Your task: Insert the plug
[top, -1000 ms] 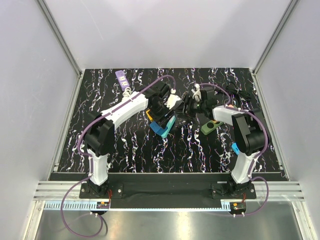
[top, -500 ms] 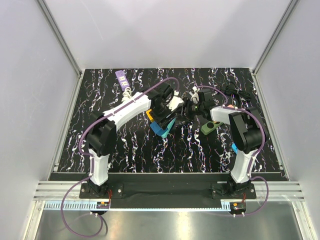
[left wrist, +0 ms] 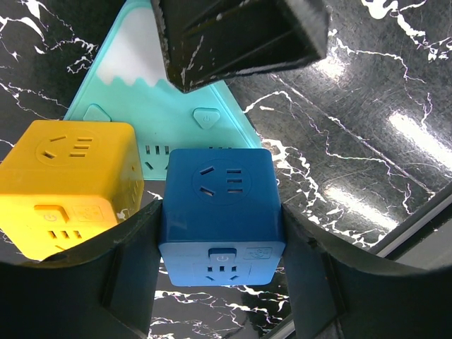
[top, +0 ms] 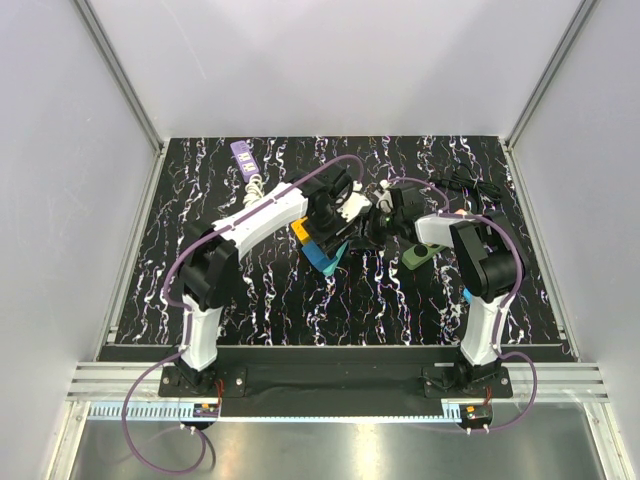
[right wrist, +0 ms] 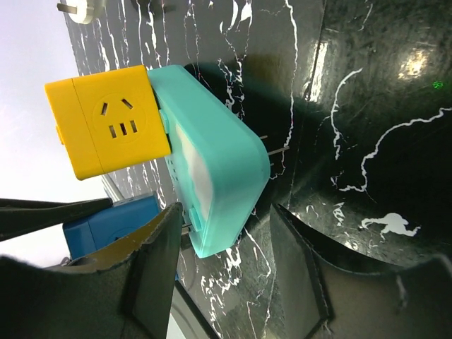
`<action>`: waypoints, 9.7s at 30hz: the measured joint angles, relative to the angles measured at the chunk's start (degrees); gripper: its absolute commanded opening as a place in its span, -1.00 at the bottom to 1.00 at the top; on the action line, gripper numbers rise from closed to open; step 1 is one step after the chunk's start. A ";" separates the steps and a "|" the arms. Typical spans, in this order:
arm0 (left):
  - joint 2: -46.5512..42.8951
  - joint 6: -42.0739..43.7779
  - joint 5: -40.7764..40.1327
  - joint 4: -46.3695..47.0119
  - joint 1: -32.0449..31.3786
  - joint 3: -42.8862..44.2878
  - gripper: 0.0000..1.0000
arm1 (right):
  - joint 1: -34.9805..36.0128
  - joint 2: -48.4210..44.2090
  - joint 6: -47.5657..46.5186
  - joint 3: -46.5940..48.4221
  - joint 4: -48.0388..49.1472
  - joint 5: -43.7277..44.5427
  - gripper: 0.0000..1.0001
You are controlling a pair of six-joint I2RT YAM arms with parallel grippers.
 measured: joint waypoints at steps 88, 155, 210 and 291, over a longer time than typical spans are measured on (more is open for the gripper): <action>-6.82 -13.55 -9.97 11.96 -0.90 -10.64 0.83 | 2.56 1.79 -0.13 1.73 -0.63 1.99 -0.02; -16.59 -21.14 -14.56 12.41 -2.91 -7.54 -0.92 | 2.75 1.77 -0.37 1.73 -0.68 2.29 0.04; -12.33 -25.94 -18.51 15.13 -3.17 -15.72 -0.66 | -0.66 -16.04 -1.90 -5.25 -5.44 17.33 0.24; -57.13 -29.92 8.85 24.30 6.82 -38.62 0.81 | -33.51 -38.84 8.70 -7.98 -61.16 48.92 0.60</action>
